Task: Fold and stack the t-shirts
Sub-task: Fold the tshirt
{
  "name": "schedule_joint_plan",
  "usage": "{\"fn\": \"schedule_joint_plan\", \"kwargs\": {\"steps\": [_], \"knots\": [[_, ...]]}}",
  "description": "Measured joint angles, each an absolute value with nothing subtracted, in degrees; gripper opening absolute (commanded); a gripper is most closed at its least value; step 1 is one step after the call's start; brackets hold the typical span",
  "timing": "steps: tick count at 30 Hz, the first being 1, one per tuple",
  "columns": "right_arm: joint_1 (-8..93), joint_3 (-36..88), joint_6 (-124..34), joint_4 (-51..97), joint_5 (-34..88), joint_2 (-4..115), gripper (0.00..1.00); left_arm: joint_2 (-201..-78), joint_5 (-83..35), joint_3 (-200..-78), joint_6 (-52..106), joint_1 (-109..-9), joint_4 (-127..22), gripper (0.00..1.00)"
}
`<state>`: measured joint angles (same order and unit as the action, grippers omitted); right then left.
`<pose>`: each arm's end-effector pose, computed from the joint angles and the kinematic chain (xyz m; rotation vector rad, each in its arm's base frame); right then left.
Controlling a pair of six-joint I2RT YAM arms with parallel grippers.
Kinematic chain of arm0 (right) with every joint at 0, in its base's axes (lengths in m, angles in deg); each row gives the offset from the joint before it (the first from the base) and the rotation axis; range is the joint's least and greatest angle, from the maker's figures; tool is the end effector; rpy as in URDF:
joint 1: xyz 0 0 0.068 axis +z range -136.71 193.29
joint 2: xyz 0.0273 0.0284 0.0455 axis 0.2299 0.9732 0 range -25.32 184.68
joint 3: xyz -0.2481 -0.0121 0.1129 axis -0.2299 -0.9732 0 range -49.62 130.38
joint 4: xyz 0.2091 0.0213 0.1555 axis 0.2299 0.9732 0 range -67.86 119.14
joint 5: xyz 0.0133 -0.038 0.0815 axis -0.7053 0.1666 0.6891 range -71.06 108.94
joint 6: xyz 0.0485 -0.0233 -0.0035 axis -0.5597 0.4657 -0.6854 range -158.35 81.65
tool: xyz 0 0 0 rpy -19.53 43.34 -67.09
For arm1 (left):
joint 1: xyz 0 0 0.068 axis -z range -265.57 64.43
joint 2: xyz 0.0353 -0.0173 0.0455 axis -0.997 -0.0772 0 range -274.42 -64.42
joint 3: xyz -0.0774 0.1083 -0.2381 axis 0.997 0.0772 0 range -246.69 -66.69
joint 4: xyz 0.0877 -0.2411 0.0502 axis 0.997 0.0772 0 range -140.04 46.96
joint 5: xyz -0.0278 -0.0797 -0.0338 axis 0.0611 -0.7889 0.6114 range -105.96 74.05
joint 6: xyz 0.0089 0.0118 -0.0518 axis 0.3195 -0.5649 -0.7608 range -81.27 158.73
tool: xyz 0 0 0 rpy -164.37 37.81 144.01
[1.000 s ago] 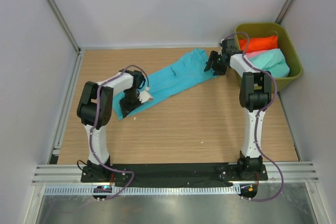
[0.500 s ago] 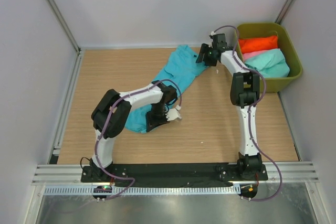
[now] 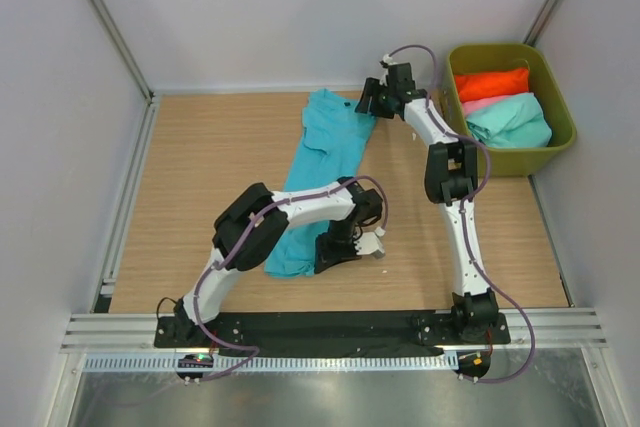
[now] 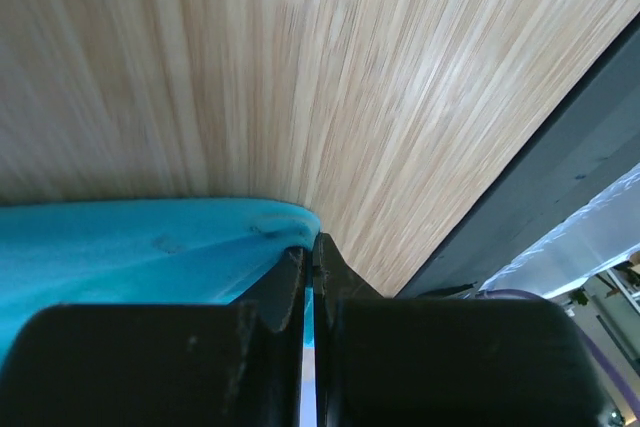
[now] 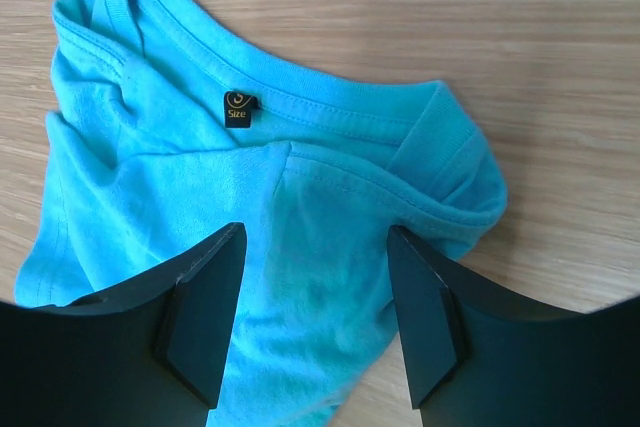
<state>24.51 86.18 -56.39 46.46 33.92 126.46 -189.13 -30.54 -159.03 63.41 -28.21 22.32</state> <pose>0.5743 0.1233 0.1585 -0.0030 2.3089 0.5628 0.1984 -0.3263 0.1451 -1.8122 -2.1539 0.2433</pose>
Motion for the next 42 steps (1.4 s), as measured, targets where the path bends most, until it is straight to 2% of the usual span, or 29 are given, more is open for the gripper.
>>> {"fn": "schedule_joint_plan", "kwargs": {"steps": [12,21,23,24,26,27,30,31,32,37,42], "knots": [[25.6,90.6,-57.9,43.3,35.4,130.0,0.65,-197.9,-32.8,-173.3,60.3,-24.1,26.3,0.0],[26.3,92.7,-58.6,42.0,36.2,131.6,0.65,-200.5,-33.5,-177.6,58.8,-23.0,27.9,0.03],[26.5,92.7,-58.6,42.0,36.2,131.6,0.68,-200.5,-33.5,-177.6,58.6,-22.7,27.9,0.2],[26.5,92.7,-58.6,42.0,36.3,131.6,0.7,-200.5,-33.6,-177.6,58.6,-22.5,27.9,0.47],[26.5,92.7,-58.0,42.2,36.3,131.4,0.73,-199.9,-34.9,-177.4,58.1,-22.1,28.6,0.62],[26.6,92.3,-57.5,42.6,36.1,130.9,0.74,-198.9,-34.7,-176.9,57.8,-21.5,28.3,0.74],[26.4,89.3,-55.9,45.4,35.0,127.7,0.76,-195.7,-32.6,-176.0,58.2,-19.9,26.0,0.88],[26.3,87.4,-55.6,46.3,34.4,125.7,0.76,-194.4,-31.8,-176.0,58.2,-19.5,25.2,0.97],[26.2,85.4,-55.3,47.7,33.9,123.4,0.76,-193.3,-31.2,-176.1,58.2,-19.2,24.6,1.0],[24.4,72.3,-55.0,52.2,31.3,106.2,0.76,-183.7,-28.3,-176.2,57.0,-18.6,22.9,1.0],[21.8,55.8,-57.7,55.8,35.4,84.0,0.69,-171.9,-25.2,-176.5,49.6,-22.0,20.7,1.0]]}}
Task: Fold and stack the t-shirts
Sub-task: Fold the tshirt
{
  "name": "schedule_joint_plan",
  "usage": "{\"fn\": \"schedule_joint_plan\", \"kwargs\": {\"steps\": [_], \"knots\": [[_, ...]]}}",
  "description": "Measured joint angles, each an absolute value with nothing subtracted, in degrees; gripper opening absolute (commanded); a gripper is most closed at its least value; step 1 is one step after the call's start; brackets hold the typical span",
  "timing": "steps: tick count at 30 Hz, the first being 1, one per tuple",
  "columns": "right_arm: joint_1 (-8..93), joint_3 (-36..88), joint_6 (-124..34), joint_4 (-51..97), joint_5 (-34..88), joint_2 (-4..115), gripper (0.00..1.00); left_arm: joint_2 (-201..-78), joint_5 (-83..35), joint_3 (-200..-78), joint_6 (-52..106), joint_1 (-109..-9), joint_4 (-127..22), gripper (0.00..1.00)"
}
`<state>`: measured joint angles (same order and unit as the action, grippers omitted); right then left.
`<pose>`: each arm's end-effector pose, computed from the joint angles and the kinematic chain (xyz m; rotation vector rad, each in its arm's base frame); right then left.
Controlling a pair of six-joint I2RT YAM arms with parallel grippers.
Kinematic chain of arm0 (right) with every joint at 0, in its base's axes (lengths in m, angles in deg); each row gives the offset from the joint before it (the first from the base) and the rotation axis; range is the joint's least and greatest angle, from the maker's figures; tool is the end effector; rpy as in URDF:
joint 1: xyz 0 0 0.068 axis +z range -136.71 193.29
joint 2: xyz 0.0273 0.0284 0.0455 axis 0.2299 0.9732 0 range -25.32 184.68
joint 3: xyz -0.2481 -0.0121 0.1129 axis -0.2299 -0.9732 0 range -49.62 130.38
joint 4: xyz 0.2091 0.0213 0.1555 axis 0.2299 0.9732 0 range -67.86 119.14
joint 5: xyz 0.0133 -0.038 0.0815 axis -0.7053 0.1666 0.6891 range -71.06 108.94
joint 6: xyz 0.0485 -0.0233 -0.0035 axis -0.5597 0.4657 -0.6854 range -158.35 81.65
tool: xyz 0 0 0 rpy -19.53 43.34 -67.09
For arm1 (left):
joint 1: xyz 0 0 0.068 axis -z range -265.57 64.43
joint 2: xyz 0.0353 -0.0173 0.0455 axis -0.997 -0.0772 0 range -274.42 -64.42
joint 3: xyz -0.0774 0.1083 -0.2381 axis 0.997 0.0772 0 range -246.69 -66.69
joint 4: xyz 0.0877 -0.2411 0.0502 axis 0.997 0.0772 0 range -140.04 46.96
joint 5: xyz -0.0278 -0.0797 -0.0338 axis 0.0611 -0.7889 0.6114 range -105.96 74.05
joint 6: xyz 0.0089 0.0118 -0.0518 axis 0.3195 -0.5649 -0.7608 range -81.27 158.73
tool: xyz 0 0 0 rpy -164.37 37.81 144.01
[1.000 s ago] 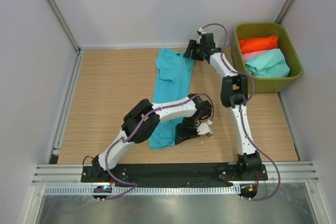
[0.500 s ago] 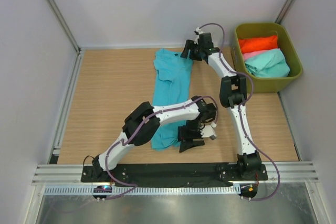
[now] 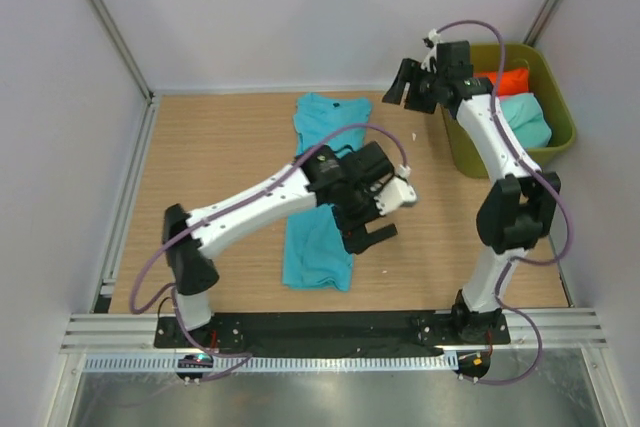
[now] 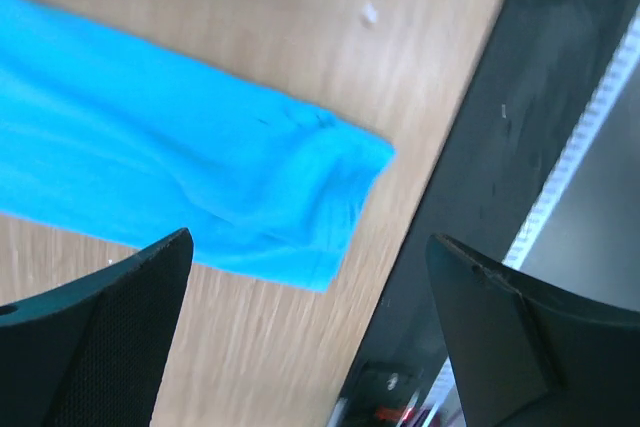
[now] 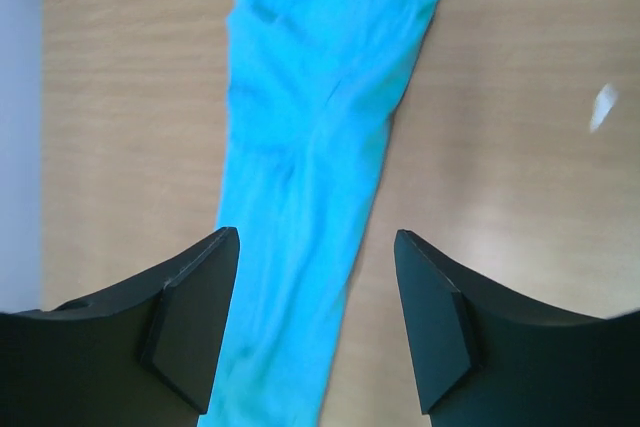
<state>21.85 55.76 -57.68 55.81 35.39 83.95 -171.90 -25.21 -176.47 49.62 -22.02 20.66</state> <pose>0.4349 0.0757 0.3400 0.0517 2.2580 0.5835 0.1650 -0.3444 0.3336 1.7537 2.2358 -0.4465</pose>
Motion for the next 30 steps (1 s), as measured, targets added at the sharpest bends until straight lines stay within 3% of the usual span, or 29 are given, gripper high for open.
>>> {"fn": "schedule_joint_plan", "kwargs": {"steps": [5,10,14,23,30], "knots": [[22.2,34.6,-65.9,56.4,45.8,70.4,0.66,-160.9,-25.2,-167.5,36.1,-35.7,14.6,0.99],[27.0,9.5,-75.0,55.4,52.1,68.8,0.66,-160.3,-32.4,-151.5,20.8,-51.7,10.8,0.88],[34.7,-5.3,-82.9,54.0,54.4,66.1,0.66,-160.6,-37.2,-139.6,11.4,-54.1,7.7,0.86],[44.5,-10.6,-94.7,40.8,55.8,63.6,0.63,-157.0,-44.0,-115.2,-6.4,-53.9,-6.3,0.79],[47.4,-15.1,-99.2,36.5,56.6,64.2,0.61,-150.8,-45.3,-105.7,-14.0,-54.6,-14.3,0.78]]}}
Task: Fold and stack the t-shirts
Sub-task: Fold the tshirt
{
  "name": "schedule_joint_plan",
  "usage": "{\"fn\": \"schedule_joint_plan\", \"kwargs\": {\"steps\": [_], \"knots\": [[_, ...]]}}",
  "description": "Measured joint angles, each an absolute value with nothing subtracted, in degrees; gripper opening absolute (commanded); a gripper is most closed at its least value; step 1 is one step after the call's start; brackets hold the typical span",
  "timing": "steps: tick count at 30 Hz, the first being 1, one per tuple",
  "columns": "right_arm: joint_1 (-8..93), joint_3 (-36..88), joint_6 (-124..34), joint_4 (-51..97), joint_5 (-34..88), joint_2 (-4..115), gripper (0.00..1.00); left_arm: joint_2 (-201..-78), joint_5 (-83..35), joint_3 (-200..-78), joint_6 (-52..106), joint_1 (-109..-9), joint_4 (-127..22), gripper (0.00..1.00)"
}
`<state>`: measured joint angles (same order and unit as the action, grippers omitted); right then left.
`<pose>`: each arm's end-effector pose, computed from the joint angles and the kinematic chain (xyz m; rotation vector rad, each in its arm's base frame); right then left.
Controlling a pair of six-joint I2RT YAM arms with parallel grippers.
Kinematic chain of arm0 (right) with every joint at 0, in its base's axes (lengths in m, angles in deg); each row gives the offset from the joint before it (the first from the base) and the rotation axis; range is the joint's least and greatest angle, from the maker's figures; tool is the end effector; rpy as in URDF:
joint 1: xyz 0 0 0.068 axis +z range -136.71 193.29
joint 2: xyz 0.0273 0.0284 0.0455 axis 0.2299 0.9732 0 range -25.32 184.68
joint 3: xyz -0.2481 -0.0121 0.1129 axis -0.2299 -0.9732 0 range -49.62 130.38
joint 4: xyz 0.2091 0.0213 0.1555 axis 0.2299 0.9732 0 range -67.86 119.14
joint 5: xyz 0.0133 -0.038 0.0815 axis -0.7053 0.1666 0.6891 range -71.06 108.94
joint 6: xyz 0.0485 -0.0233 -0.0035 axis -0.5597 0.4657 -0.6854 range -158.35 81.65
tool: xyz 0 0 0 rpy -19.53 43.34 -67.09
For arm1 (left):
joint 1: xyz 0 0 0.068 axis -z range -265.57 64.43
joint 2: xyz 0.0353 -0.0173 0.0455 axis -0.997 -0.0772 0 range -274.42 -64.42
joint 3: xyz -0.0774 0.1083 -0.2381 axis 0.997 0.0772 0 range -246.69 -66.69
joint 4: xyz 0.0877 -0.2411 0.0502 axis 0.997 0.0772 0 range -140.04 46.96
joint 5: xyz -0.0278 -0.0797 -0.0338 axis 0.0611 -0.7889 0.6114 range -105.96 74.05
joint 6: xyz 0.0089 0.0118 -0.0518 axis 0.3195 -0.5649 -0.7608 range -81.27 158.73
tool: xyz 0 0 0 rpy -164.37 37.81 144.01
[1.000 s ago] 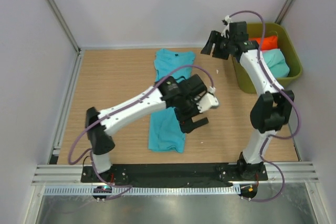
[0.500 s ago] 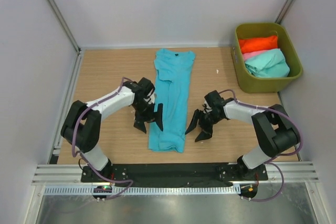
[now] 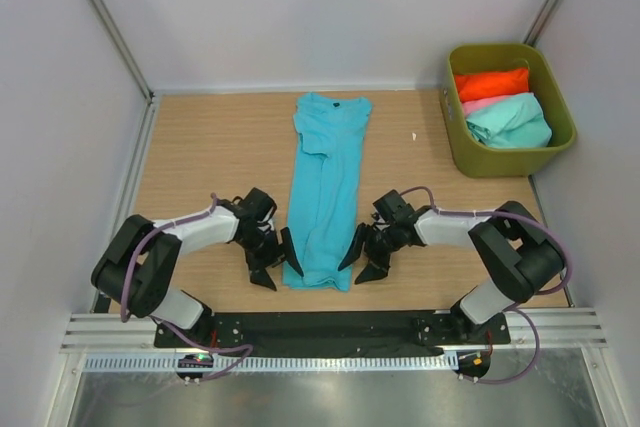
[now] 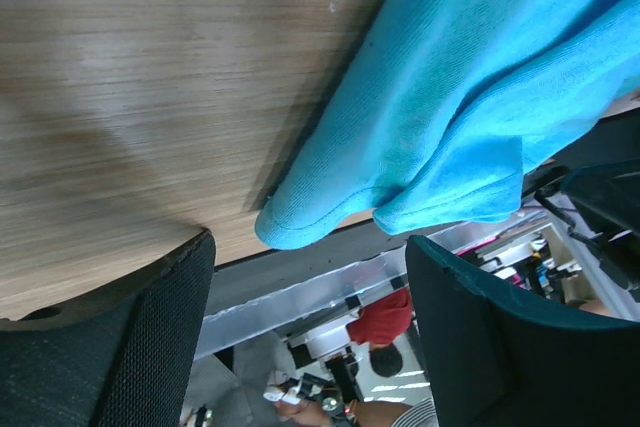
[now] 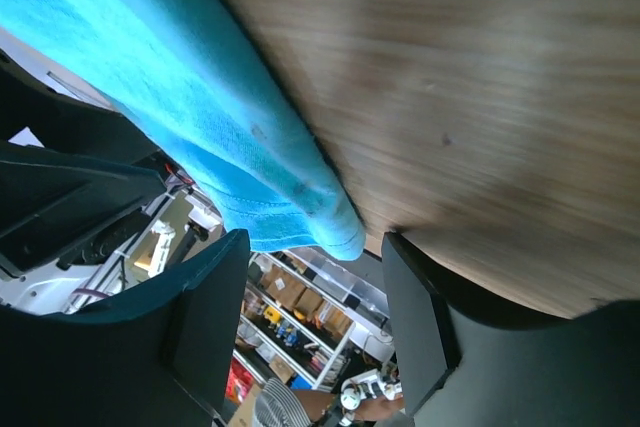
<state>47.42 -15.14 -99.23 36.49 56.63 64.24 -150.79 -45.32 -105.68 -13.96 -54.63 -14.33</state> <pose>0.1892 0.1545 0.1153 -0.4654 -2.6860 -0.9914 0.1848 -0.1311 0.1330 0.4868 -2.7710 0.6628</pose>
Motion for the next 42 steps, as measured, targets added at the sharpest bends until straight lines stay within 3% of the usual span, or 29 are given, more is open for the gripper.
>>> {"fn": "schedule_joint_plan", "kwargs": {"steps": [9,12,15,17,20,21,29,42], "knots": [[49.7,-15.4,-100.2,32.9,56.4,65.2,0.53,-149.2,-45.8,-103.1,-17.2,-55.4,-19.8,0.65],[49.9,-15.4,-100.2,32.3,56.2,65.4,0.49,-149.8,-46.2,-103.1,-18.0,-55.7,-22.1,0.54],[50.0,-15.7,-100.2,31.6,55.8,65.4,0.41,-150.7,-46.5,-103.1,-18.1,-56.0,-23.8,0.49],[50.0,-16.1,-100.0,30.8,55.4,65.4,0.29,-151.0,-46.6,-103.1,-18.3,-56.0,-24.5,0.37],[50.1,-16.7,-99.9,29.5,55.1,65.2,0.13,-151.6,-45.8,-102.8,-18.2,-56.0,-25.8,0.05],[50.1,-16.7,-99.9,29.4,55.1,65.2,0.02,-151.8,-45.3,-102.8,-18.1,-56.0,-26.1,0.0],[46.6,-13.9,-95.5,36.4,54.5,63.3,0.01,-151.9,-44.5,-106.4,-13.9,-56.0,-23.3,0.0],[34.4,11.0,-81.3,49.7,52.1,63.9,0.02,-154.7,-44.4,-135.1,-1.4,-59.1,-18.7,0.0]]}}
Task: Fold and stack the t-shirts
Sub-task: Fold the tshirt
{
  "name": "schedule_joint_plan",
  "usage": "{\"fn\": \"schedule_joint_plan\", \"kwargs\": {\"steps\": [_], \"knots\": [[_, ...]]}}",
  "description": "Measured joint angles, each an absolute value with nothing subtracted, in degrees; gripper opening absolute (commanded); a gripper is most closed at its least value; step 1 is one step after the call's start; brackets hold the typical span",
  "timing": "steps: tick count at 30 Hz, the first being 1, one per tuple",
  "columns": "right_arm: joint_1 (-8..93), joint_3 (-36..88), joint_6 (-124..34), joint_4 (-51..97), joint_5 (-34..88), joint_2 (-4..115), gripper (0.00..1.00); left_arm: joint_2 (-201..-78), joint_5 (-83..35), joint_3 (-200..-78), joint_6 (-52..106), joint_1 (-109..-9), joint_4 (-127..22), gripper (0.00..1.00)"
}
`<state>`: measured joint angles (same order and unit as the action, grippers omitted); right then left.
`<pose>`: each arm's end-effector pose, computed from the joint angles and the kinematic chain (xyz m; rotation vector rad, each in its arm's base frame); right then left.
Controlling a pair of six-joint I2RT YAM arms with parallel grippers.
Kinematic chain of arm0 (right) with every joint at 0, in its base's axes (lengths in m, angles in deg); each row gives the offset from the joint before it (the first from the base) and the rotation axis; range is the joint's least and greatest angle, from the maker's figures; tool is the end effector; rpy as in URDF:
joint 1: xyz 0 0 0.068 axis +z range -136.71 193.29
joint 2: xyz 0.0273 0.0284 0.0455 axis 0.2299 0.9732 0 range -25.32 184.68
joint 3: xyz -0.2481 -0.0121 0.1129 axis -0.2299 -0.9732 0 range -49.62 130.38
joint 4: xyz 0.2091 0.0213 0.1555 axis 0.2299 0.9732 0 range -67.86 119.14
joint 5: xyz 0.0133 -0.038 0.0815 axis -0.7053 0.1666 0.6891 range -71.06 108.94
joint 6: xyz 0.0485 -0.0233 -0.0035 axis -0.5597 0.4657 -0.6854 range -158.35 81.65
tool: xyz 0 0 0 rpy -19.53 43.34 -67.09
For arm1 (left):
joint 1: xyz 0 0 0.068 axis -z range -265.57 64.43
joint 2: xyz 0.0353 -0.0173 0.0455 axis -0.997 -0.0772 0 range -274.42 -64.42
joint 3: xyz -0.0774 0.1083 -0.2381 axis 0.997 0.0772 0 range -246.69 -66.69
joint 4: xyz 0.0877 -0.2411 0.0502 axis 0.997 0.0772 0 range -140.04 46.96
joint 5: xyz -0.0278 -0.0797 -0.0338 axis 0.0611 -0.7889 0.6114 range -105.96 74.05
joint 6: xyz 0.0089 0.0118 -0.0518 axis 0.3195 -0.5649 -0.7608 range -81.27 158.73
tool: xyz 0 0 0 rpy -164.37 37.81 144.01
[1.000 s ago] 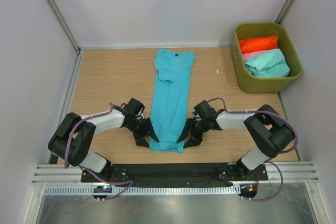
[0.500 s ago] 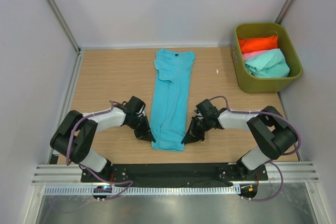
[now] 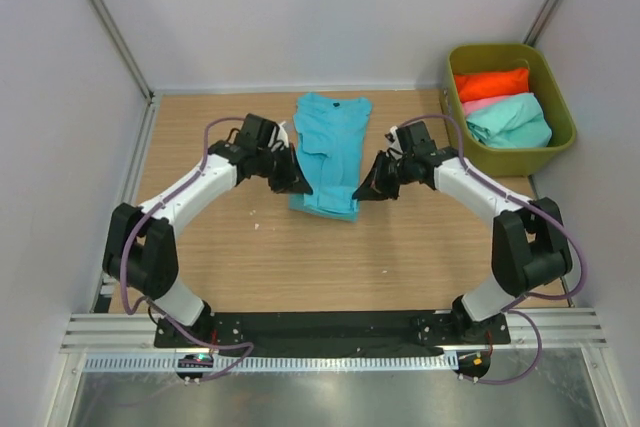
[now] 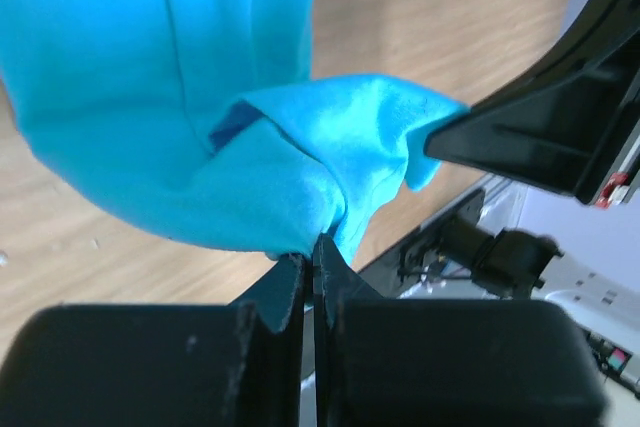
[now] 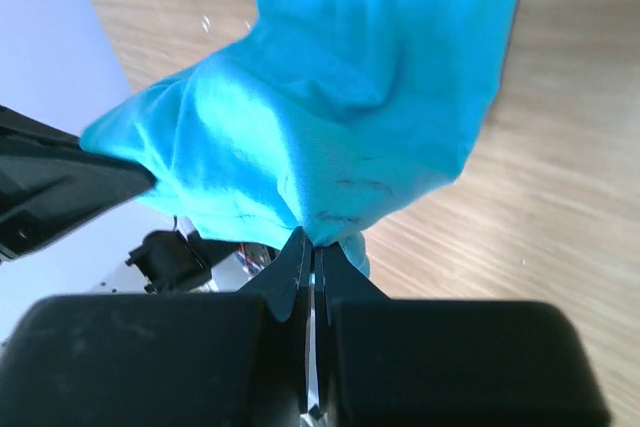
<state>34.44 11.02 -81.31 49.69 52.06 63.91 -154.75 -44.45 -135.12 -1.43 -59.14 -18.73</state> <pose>0.2897 0.1329 0.2267 0.2732 2.7210 1.1264 0.2918 -0.1640 0.2574 -0.0953 2.6839 -1.0567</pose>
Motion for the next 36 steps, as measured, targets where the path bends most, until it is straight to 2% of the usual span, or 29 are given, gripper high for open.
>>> {"fn": "schedule_joint_plan", "kwargs": {"steps": [8,16,26,27,28,29,31,32,34,36], "knots": [[28.9,21.2,-80.0,48.1,52.2,74.2,0.02,-170.3,-45.6,-149.9,1.5,-66.2,-18.9,0.0],[26.0,29.9,-79.8,43.7,52.2,85.8,0.02,-185.6,-47.5,-163.8,3.2,-67.8,-18.4,0.0],[25.4,35.5,-79.0,40.5,52.1,92.9,0.02,-190.0,-47.3,-171.7,3.2,-69.6,-18.5,0.01],[25.4,35.8,-78.9,40.3,52.1,93.2,0.05,-190.0,-47.3,-171.7,3.2,-69.7,-18.5,0.12],[25.4,36.1,-78.9,40.2,52.1,93.5,0.14,-190.1,-47.3,-171.7,3.4,-69.8,-18.5,0.27],[25.3,36.3,-78.8,40.1,52.0,93.7,0.35,-190.2,-47.2,-171.7,3.6,-69.9,-18.5,0.48],[25.3,36.4,-78.1,40.2,51.4,93.7,0.51,-190.3,-46.8,-171.7,3.5,-69.9,-18.4,0.62],[25.1,36.7,-77.5,40.2,51.1,93.7,0.59,-190.3,-46.8,-171.7,3.8,-70.0,-18.3,0.66],[24.7,37.1,-76.2,40.6,50.7,93.6,0.64,-190.2,-46.5,-171.7,4.4,-70.0,-17.9,0.73],[23.8,37.0,-75.6,42.0,50.4,92.6,0.64,-189.8,-46.1,-171.6,5.4,-70.1,-16.7,0.75]]}}
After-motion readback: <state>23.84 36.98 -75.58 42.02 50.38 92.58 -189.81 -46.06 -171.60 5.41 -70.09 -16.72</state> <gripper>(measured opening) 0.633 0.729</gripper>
